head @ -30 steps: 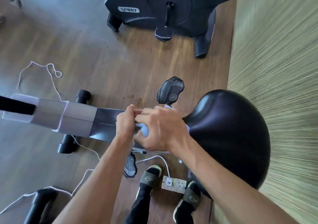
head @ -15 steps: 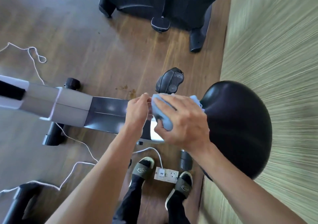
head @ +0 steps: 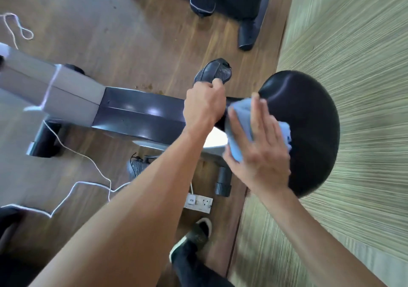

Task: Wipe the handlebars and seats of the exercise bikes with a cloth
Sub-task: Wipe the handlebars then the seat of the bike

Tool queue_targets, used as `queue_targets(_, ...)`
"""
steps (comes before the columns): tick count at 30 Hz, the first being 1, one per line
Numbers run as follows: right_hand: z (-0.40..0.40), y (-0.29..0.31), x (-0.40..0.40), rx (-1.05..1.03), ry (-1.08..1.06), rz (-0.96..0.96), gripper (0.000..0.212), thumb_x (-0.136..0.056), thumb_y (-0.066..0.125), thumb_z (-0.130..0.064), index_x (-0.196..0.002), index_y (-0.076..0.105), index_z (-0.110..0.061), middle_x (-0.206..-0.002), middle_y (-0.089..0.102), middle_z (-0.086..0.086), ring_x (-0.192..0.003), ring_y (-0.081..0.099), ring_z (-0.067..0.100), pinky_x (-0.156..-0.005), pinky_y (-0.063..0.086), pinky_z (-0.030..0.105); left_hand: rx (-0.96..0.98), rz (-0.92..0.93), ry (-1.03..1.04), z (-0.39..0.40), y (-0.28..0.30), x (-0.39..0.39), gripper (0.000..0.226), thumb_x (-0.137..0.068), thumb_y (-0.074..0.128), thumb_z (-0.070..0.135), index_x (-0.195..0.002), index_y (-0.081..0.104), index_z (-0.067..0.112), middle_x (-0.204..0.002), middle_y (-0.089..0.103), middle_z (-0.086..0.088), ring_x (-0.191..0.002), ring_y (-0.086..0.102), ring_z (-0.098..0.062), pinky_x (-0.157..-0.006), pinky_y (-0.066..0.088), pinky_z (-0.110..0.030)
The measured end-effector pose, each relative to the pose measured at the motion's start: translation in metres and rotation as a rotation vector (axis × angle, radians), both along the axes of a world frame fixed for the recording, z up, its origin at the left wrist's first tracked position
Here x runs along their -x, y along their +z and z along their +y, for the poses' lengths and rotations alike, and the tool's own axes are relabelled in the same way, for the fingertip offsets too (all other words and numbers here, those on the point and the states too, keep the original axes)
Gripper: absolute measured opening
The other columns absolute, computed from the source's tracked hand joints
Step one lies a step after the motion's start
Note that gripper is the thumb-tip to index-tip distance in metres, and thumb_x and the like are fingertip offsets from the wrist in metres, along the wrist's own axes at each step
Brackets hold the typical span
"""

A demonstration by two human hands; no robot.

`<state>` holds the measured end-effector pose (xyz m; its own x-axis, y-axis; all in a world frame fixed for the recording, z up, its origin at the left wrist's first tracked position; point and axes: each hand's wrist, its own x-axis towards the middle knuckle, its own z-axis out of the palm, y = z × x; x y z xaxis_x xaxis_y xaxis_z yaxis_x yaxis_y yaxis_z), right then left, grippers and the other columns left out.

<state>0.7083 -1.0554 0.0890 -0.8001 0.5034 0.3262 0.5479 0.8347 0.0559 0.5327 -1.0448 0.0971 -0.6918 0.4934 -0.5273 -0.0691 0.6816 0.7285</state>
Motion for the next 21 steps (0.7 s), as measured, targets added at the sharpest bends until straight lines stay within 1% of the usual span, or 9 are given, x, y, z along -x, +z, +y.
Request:
queue_targets(3, 0.001, -0.004, 0.008, -0.006, -0.037, 0.046, 0.061, -0.097, 0.06, -0.025, -0.155, 0.043, -0.018, -0.16, 0.036, 0.022, -0.148, 0.037, 0.037, -0.114, 0.041, 0.05, 0.016, 0.019, 0.034, 0.003, -0.001, 0.0, 0.04, -0.095, 0.043, 0.039, -0.099, 0.068, 0.008, -0.104, 0.068, -0.009, -0.092, 0.058, -0.034, -0.077, 0.04, -0.036)
queue_targets(5, -0.007, -0.005, -0.02, -0.032, -0.046, 0.061, 0.058, -0.096, 0.06, -0.025, -0.152, 0.048, -0.016, -0.158, 0.042, 0.02, -0.145, 0.043, 0.036, -0.112, 0.043, 0.049, 0.005, 0.043, 0.062, 0.002, -0.001, -0.001, 0.043, -0.097, 0.043, 0.039, -0.114, 0.065, 0.007, -0.11, 0.064, -0.008, -0.098, 0.057, -0.033, -0.081, 0.038, -0.035)
queue_targets(7, -0.028, -0.005, -0.063, 0.007, -0.106, 0.077, 0.057, -0.093, 0.064, -0.026, -0.148, 0.053, -0.012, -0.155, 0.045, 0.019, -0.141, 0.048, 0.037, -0.108, 0.047, 0.05, 0.012, 0.064, 0.051, -0.002, 0.001, -0.005, 0.044, -0.1, 0.041, 0.039, -0.123, 0.063, 0.007, -0.115, 0.061, -0.009, -0.1, 0.054, -0.031, -0.084, 0.036, -0.034)
queue_targets(10, -0.043, -0.008, -0.093, 0.038, -0.133, 0.104, 0.058, -0.087, 0.07, -0.027, -0.141, 0.06, -0.009, -0.151, 0.049, 0.021, -0.134, 0.055, 0.039, -0.103, 0.051, 0.052, 0.034, 0.082, 0.05, -0.006, 0.005, -0.007, 0.041, -0.102, 0.04, 0.036, -0.122, 0.061, 0.008, -0.105, 0.05, -0.005, -0.094, 0.045, -0.026, -0.083, 0.033, -0.033)
queue_targets(13, -0.028, -0.009, -0.058, -0.005, -0.209, 0.114, 0.058, -0.089, 0.064, -0.029, -0.143, 0.059, -0.01, -0.152, 0.048, 0.02, -0.135, 0.054, 0.037, -0.103, 0.05, 0.05, 0.055, 0.102, 0.032, -0.002, 0.007, -0.006, 0.038, -0.102, 0.039, 0.035, -0.12, 0.061, 0.009, -0.102, 0.048, -0.005, -0.093, 0.045, -0.027, -0.082, 0.032, -0.034)
queue_targets(15, -0.015, -0.01, -0.016, -0.027, -0.265, 0.099, 0.063, -0.092, 0.06, -0.03, -0.151, 0.049, -0.012, -0.157, 0.042, 0.021, -0.14, 0.048, 0.036, -0.109, 0.045, 0.049, 0.064, 0.112, 0.035, 0.001, 0.008, -0.004, 0.04, -0.102, 0.039, 0.035, -0.125, 0.06, 0.009, -0.11, 0.055, -0.008, -0.099, 0.051, -0.032, -0.083, 0.033, -0.034)
queue_targets(17, -0.011, -0.01, 0.01, -0.026, -0.295, 0.091, 0.067, -0.093, 0.059, -0.03, -0.156, 0.04, -0.014, -0.159, 0.039, 0.02, -0.143, 0.044, 0.034, -0.113, 0.042, 0.047, 0.076, 0.114, 0.023, 0.002, 0.008, -0.004, 0.043, -0.102, 0.039, 0.036, -0.129, 0.058, 0.009, -0.127, 0.06, -0.011, -0.109, 0.055, -0.033, -0.084, 0.034, -0.034)
queue_targets(19, -0.013, -0.01, 0.005, -0.041, -0.253, 0.083, 0.063, -0.097, 0.057, -0.029, -0.155, 0.042, -0.013, -0.158, 0.04, 0.02, -0.144, 0.044, 0.033, -0.113, 0.042, 0.045, 0.085, 0.119, 0.019, 0.001, 0.007, -0.004, 0.043, -0.103, 0.038, 0.036, -0.131, 0.057, 0.009, -0.133, 0.059, -0.01, -0.104, 0.052, -0.029, -0.085, 0.034, -0.034)
queue_targets(21, -0.025, -0.01, -0.028, -0.047, -0.219, 0.105, 0.057, -0.097, 0.06, -0.028, -0.15, 0.05, -0.01, -0.155, 0.044, 0.021, -0.139, 0.05, 0.035, -0.109, 0.046, 0.046, 0.074, 0.11, 0.004, -0.001, 0.006, -0.005, 0.043, -0.103, 0.038, 0.036, -0.129, 0.057, 0.008, -0.13, 0.06, -0.01, -0.1, 0.05, -0.028, -0.085, 0.036, -0.034)
